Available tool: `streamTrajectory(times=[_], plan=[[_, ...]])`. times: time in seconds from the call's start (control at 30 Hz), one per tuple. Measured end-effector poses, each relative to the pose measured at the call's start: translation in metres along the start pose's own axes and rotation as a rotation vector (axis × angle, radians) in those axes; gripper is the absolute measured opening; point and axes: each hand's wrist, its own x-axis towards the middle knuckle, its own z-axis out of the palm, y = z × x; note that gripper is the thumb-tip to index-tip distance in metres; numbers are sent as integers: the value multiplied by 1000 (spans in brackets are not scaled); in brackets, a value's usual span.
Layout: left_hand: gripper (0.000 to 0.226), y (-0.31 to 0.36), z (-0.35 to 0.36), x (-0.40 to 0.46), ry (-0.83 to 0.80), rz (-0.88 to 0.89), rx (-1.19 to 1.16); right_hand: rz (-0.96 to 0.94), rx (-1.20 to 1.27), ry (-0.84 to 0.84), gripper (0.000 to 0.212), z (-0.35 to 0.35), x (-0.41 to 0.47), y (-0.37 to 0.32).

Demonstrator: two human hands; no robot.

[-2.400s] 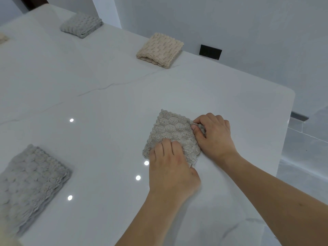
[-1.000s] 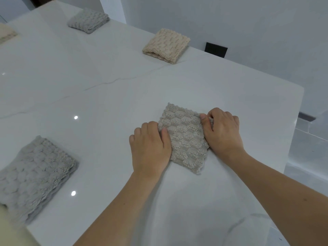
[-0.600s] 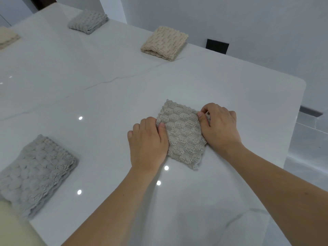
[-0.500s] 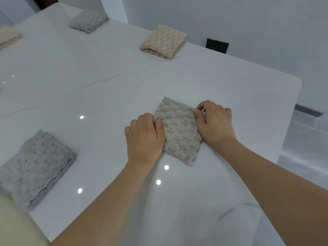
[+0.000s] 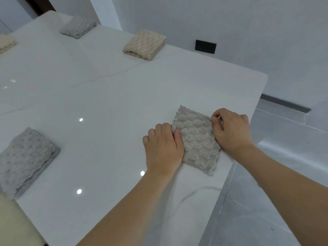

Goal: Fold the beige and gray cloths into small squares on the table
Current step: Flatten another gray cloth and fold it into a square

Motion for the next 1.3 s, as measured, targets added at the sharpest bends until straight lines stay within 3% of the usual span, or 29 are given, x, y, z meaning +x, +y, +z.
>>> streamTrajectory(times=[0.17,0.37,0.73,0.83,1.07,1.17,1.23,1.3], plan=[[26,-1,1,1,-7,-14,-3,28,92,0,8,3,0,3],[23,-2,1,2,-13,-17,-32,26,124,44,30,4,2,1],[28,7,-3,2,5,-50,-32,-22,229,-83,19,-8,1,10],[36,12,-4,0,-9,-72,-7,-100,144,-123,20,-15,-2,20],[23,46,6,-19,22,-207,-73,-175,95,-142,20,-25,-11,52],[23,49,4,-18,21,-297,-135,-146,188,-148,26,-33,-7,52],[27,57,-1,-23,148,-445,-284,-142,322,-85,33,-40,0,55],[34,77,-6,-34,329,-607,-511,-173,512,-143,40,-48,10,55]])
